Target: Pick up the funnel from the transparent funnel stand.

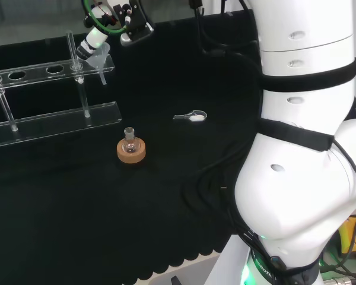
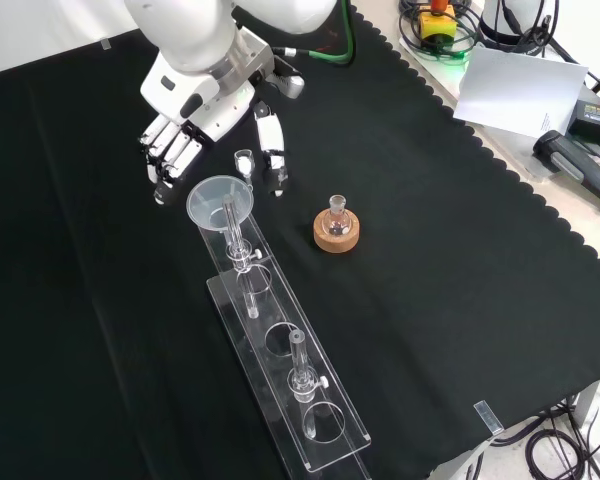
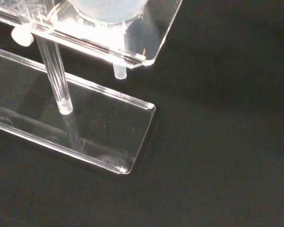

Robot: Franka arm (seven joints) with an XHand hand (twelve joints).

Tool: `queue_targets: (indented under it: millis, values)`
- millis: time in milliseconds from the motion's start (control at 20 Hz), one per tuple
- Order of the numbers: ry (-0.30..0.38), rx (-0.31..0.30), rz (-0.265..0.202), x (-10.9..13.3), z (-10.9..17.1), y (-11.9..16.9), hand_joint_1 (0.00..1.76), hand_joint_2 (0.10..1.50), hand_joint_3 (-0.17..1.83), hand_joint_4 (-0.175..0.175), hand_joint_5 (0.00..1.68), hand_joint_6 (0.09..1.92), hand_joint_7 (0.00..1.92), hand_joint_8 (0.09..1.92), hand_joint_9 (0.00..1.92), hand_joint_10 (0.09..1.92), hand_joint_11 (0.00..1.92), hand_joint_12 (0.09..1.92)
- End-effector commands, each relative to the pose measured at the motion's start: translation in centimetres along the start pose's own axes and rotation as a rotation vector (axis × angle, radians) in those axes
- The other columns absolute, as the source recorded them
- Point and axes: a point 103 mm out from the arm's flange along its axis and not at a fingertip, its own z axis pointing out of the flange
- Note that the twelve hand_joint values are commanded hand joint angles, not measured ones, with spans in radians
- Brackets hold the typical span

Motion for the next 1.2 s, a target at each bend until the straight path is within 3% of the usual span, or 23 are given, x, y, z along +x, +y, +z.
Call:
queue_targets:
  millis: [50, 1200]
  values:
    - [0.0, 0.023, 0.007, 0.3, 0.7, 0.2, 0.29, 0.65, -0.01, -0.002, 0.2, 0.09, 0.28, 0.62, 0.1, 0.85, 0.0, 1.31]
    - [-0.018, 0.056, 0.035, 0.5, 2.3, 1.0, 0.29, 0.66, 0.0, -0.016, 0.22, 0.09, 0.33, 0.63, 0.11, 0.85, 0.0, 1.33]
